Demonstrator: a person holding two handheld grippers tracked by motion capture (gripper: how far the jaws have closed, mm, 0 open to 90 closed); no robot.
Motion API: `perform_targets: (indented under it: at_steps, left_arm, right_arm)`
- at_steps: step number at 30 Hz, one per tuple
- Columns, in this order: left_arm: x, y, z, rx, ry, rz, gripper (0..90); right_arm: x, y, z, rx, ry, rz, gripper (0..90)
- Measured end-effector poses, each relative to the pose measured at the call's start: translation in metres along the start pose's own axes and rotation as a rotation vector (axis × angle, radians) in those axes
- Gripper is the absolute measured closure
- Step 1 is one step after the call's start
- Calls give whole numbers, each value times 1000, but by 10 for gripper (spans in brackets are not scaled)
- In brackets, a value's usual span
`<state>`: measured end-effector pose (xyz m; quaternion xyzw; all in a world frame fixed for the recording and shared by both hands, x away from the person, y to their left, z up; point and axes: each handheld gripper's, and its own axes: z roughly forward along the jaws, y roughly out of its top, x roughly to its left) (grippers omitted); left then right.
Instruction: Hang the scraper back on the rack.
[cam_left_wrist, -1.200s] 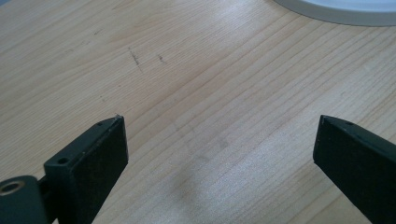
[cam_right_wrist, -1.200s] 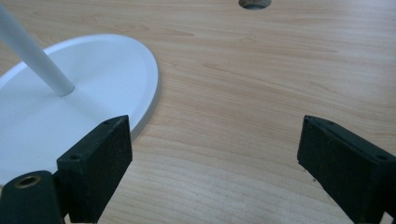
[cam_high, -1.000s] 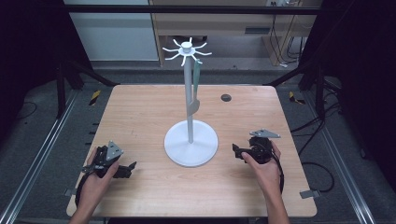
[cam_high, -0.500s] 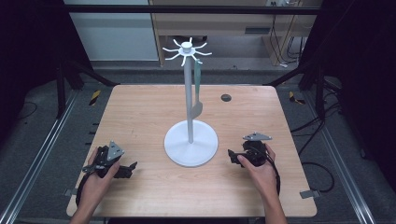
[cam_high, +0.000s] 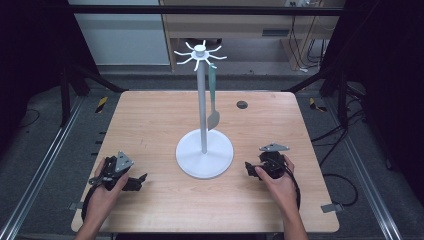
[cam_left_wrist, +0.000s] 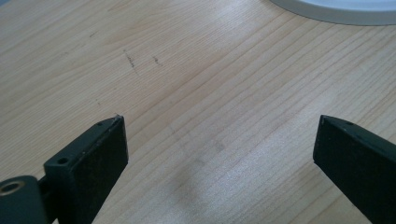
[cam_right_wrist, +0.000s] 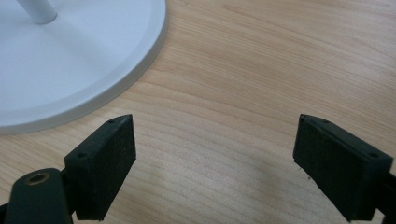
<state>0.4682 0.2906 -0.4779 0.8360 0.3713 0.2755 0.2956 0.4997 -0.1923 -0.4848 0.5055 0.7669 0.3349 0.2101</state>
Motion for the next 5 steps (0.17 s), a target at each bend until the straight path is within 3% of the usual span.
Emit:
perform_targets:
  at_steps: [5]
  left_arm:
    - [0, 0, 0, -2, 2, 1, 29]
  right_arm:
    - [0, 0, 0, -8, -2, -6, 142]
